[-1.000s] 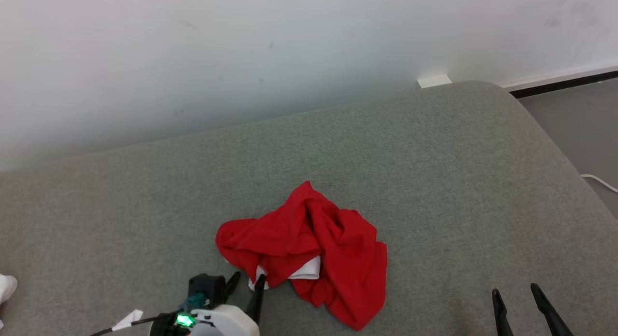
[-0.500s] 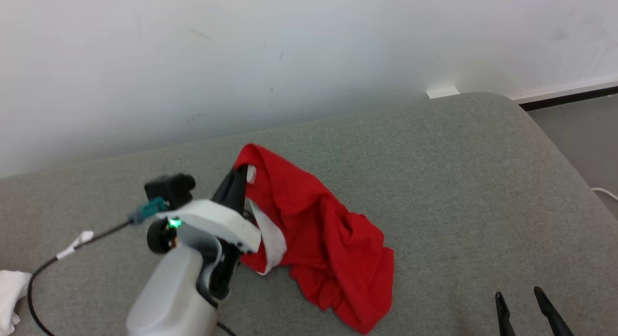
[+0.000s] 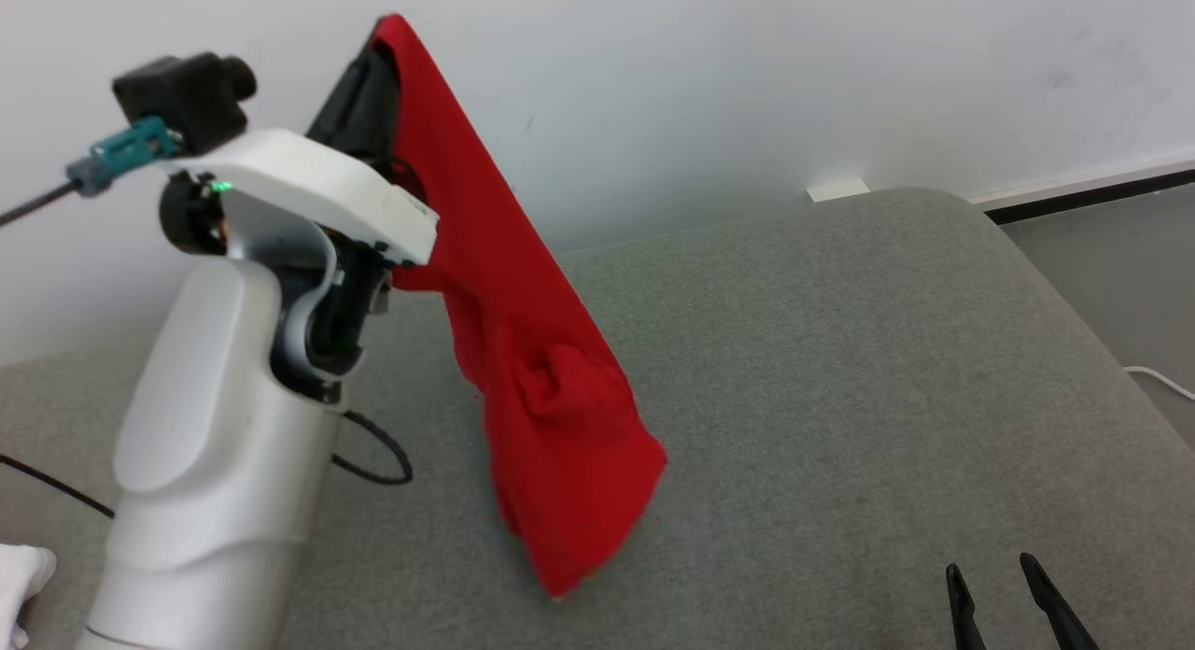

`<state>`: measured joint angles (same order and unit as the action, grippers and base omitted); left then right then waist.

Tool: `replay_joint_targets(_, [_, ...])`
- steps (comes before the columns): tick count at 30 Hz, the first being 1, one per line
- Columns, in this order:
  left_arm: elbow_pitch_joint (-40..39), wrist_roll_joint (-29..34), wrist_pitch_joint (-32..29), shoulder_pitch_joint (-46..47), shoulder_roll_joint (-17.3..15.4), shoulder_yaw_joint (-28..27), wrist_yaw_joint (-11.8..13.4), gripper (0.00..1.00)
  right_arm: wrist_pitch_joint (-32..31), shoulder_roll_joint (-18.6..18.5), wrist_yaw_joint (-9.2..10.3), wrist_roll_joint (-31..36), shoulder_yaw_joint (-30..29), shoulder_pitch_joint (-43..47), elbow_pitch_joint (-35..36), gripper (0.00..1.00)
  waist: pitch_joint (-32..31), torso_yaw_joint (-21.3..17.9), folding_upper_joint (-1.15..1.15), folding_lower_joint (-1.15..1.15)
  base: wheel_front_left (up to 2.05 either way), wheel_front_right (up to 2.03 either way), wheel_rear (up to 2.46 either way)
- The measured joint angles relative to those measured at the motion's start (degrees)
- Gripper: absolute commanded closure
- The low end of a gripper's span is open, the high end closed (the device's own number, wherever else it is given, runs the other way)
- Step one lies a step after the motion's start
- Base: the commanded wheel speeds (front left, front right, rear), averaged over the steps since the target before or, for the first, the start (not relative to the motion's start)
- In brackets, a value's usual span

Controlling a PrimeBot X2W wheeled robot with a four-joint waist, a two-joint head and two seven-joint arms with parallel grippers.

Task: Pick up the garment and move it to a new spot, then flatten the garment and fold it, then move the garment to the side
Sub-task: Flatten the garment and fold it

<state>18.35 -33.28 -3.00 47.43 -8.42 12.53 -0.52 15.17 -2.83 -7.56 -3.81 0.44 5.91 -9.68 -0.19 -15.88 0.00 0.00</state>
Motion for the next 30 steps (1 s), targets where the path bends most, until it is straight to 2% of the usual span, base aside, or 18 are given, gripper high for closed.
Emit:
replay_joint_targets(3, [-0.3,0.7,-0.5,2.2,-1.4,-0.4,0.9,1.00,0.0,0.0,0.00,0.0,0.1,0.0,0.0,0.00,-0.2,-0.4,0.00,0.00,0.00,0.00,0.00])
replay_joint_targets(7, [-0.9,0.9,-1.2,3.2,-1.2,0.3,1.0,1.00,0.0,0.0,0.00,0.0,0.2,0.0,-0.2,0.00,-0.4,-0.8,0.00,0.00,0.00,0.00,0.00])
replay_joint_targets(11, [-2.1,-0.1,-2.0,2.1,0.9,2.1,0.2,1.00,0.0,0.0,0.00,-0.3,0.6,0.0,-0.2,0.00,-0.3,-0.9,0.00,0.00,0.00,0.00,0.00])
replay_joint_targets(14, [-2.7,-0.6,-2.2,-2.0,3.1,5.3,-0.6,1.00,0.0,0.0,0.00,-0.3,0.6,0.0,-0.1,0.00,-0.1,-0.8,0.00,0.00,0.00,0.00,0.00])
replay_joint_targets(20, [-2.3,-4.2,-1.3,-9.5,5.5,15.2,-0.8,1.00,0.0,0.0,0.00,-0.2,1.0,-0.8,-0.2,0.00,0.6,-1.0,0.00,0.00,0.00,0.00,0.00])
replay_joint_targets(22, [-2.3,-7.7,0.6,-10.7,5.5,19.9,0.4,1.00,0.0,0.0,0.00,0.0,1.6,-1.3,-0.3,0.00,0.9,-1.5,0.00,0.00,0.00,0.00,0.00])
replay_joint_targets(26, [-2.3,-13.6,4.9,-11.0,5.6,30.5,4.4,1.00,0.0,0.0,0.00,0.1,3.0,-2.0,-0.7,0.00,1.5,-2.8,0.00,0.00,0.00,0.00,0.00])
replay_joint_targets(30, [-2.3,-17.9,7.2,-10.8,5.7,40.4,6.5,1.00,0.0,0.0,0.00,-0.4,2.9,-2.1,-0.8,0.00,2.5,-4.0,0.00,0.00,0.00,0.00,0.00])
